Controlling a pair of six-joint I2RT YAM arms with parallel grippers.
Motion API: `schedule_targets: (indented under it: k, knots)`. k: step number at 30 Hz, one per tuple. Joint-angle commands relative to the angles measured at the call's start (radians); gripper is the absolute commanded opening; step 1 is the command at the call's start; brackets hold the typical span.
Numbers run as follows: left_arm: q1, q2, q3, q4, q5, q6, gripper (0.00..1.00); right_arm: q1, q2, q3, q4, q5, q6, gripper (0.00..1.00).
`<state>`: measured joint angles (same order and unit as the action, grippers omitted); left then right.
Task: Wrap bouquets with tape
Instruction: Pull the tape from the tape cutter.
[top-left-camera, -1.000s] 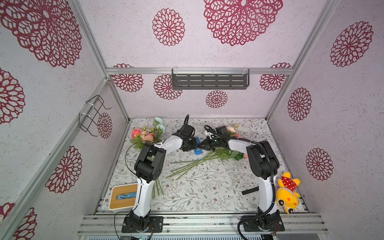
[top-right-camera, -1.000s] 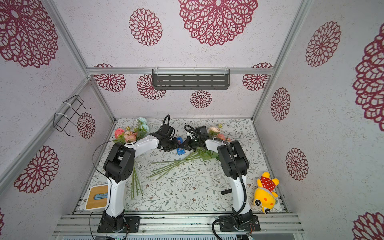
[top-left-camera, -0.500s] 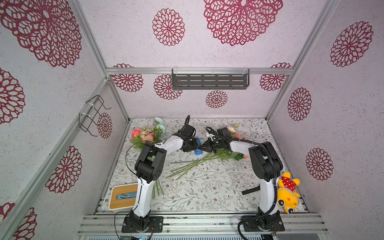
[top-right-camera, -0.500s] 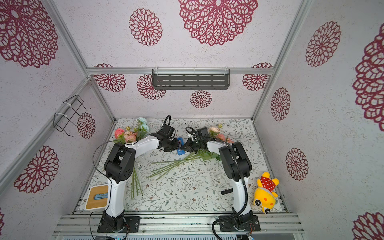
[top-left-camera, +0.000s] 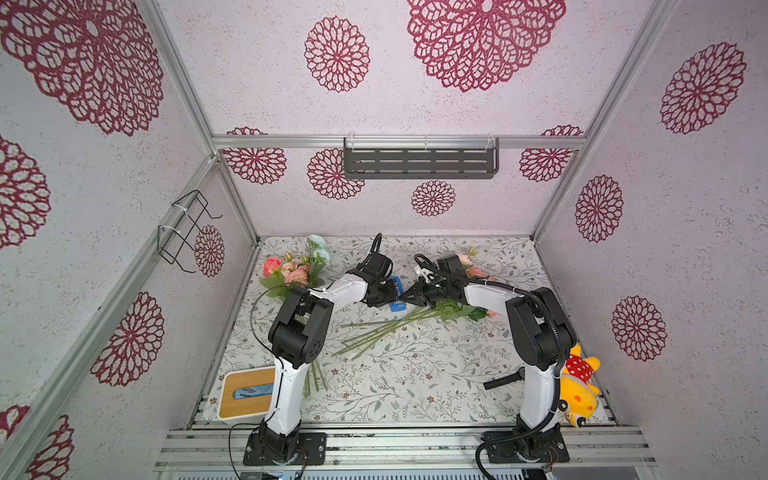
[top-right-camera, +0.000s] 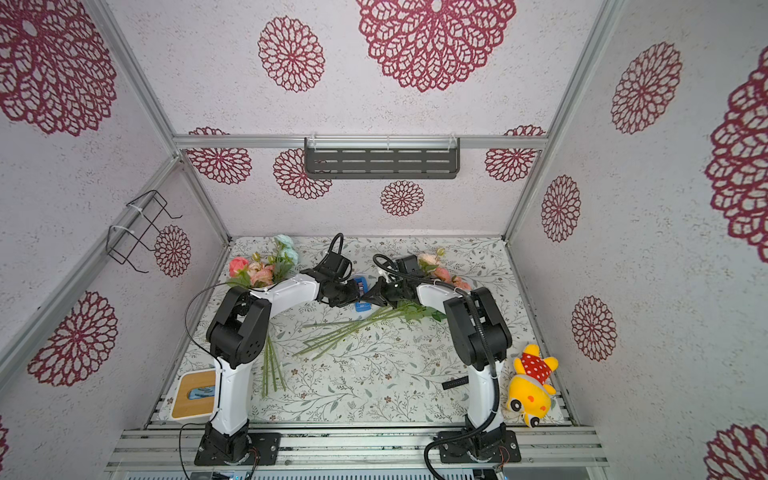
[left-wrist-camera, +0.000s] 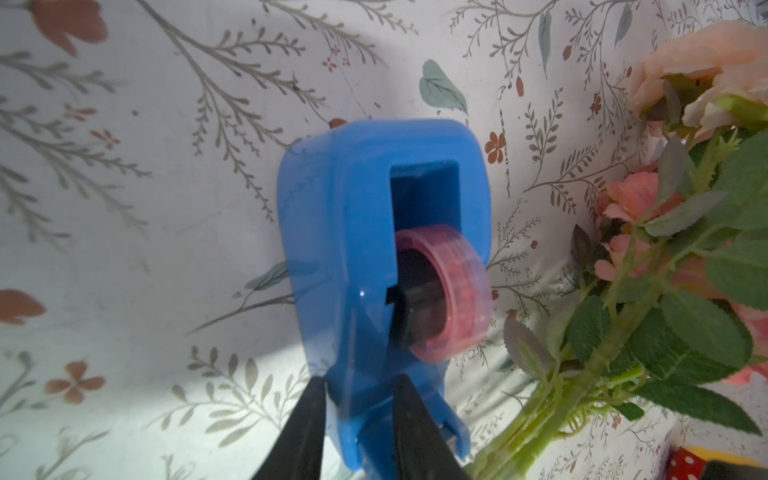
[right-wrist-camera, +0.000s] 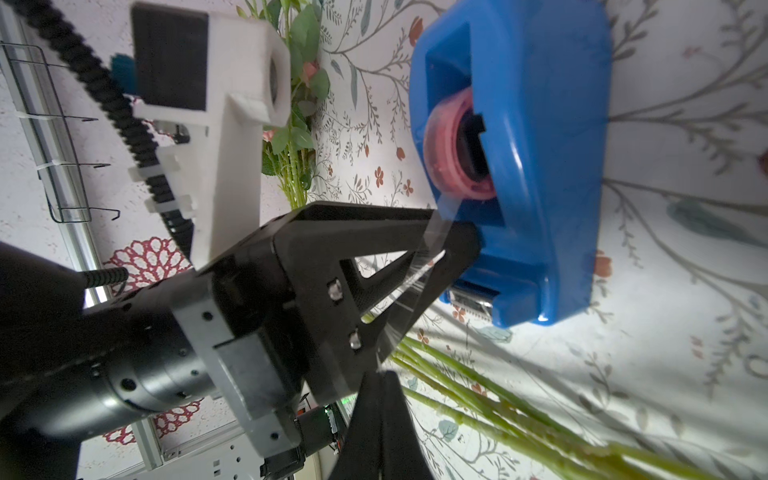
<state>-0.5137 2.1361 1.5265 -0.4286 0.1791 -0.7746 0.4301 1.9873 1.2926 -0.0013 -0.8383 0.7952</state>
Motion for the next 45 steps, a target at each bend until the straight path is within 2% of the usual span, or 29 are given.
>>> schedule_targets:
  k: [1, 11, 19, 38, 45]
  knots:
    - [-0.014, -0.022, -0.008, -0.007, 0.015, 0.012, 0.31, 0.003, -0.086, -0.02, -0.044, -0.022, -0.014, 0.0]
    - [0.007, 0.016, -0.005, 0.009, 0.068, -0.014, 0.3, 0.006, -0.108, -0.084, -0.037, -0.022, -0.008, 0.0]
    - [0.009, 0.063, 0.027, 0.005, 0.109, -0.018, 0.32, 0.009, -0.064, -0.008, -0.055, -0.031, -0.007, 0.0]
    - [0.023, 0.064, 0.017, -0.022, 0.071, -0.055, 0.28, 0.017, -0.193, -0.115, -0.091, -0.019, -0.004, 0.0]
    - [0.023, 0.061, 0.012, -0.021, 0.065, -0.057, 0.28, 0.02, -0.247, -0.206, -0.075, -0.01, 0.007, 0.0]
